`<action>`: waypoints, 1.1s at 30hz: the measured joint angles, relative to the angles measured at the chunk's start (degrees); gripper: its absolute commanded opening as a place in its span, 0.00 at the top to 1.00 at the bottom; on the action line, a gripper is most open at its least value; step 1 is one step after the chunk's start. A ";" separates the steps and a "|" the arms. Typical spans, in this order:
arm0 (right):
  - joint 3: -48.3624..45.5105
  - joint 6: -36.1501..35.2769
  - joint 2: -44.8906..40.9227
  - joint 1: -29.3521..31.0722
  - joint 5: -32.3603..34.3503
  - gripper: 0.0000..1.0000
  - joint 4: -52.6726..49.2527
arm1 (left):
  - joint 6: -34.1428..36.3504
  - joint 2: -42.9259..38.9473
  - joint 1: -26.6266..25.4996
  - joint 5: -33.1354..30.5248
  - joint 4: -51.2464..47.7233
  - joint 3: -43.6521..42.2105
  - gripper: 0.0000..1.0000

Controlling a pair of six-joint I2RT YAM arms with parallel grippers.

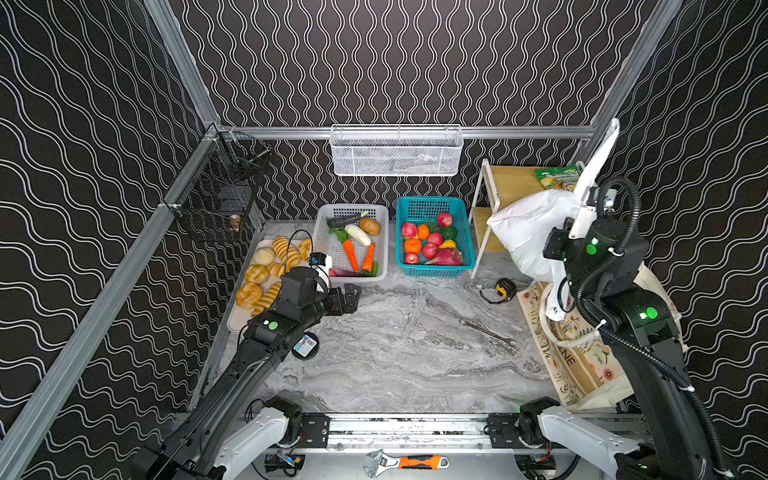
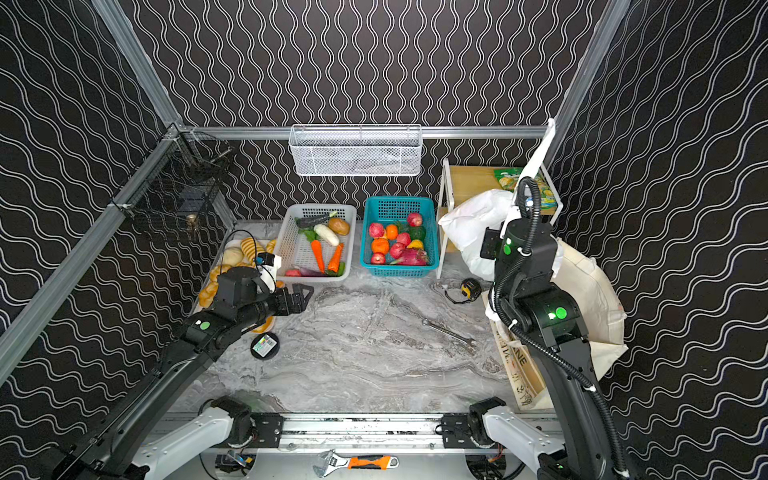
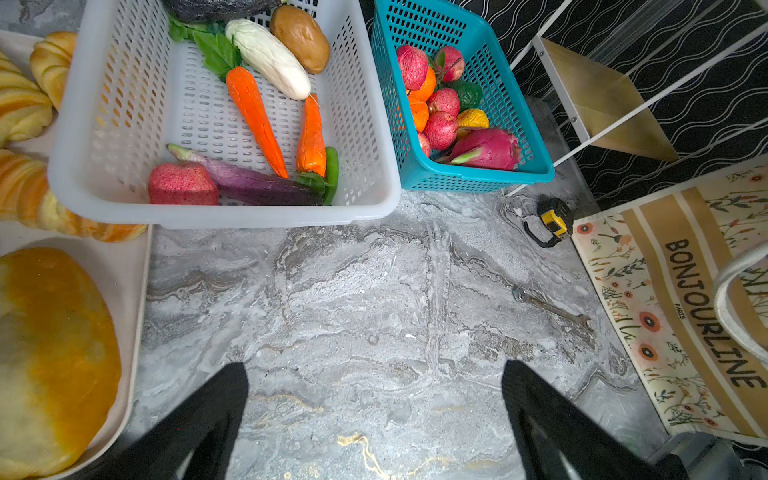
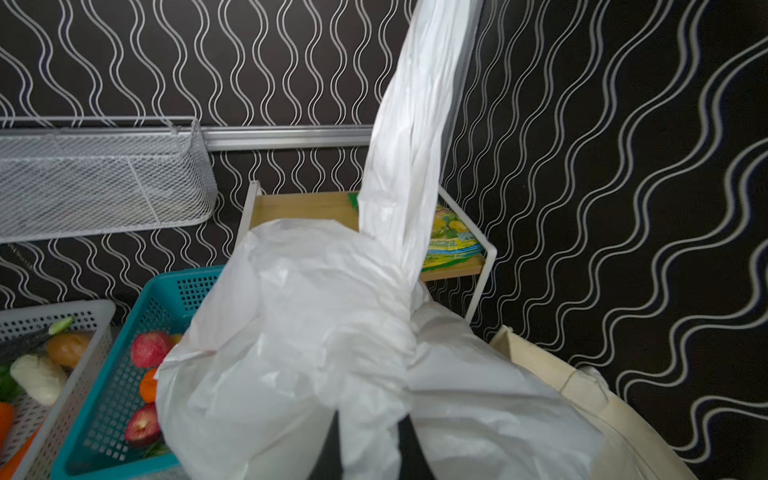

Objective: Place the mixed food into the grocery bags and tie them
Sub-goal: 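Lift the white bag with the right gripper over the beige tote bag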

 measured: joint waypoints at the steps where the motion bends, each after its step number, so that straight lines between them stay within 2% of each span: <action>1: 0.50 0.00 -0.13 -0.52 0.68 1.00 0.42 | -0.15 -0.02 0.00 0.00 0.02 0.00 0.01; 5: 0.74 -1.25 -1.79 -1.42 4.85 1.00 2.60 | -0.15 0.28 0.00 -0.02 0.02 0.13 0.01; 13: -4.55 -5.16 -9.18 -1.77 16.04 1.00 9.84 | -0.13 2.58 0.00 0.28 0.26 1.05 0.01; 18: -10.03 -5.99 -10.99 -2.34 19.87 1.00 10.29 | -0.17 3.74 0.00 1.73 0.76 1.05 0.01; 22: -14.95 -4.20 -13.09 -5.16 20.55 1.00 8.90 | -0.15 3.61 0.00 1.92 0.85 1.05 0.01; 28: -16.46 0.92 -11.43 -13.55 18.32 1.00 6.27 | 0.31 2.49 0.00 1.86 0.81 1.05 0.01; 33: -15.87 4.59 -8.66 -27.61 11.39 1.00 2.86 | 1.66 1.95 0.02 1.40 -0.28 1.18 0.01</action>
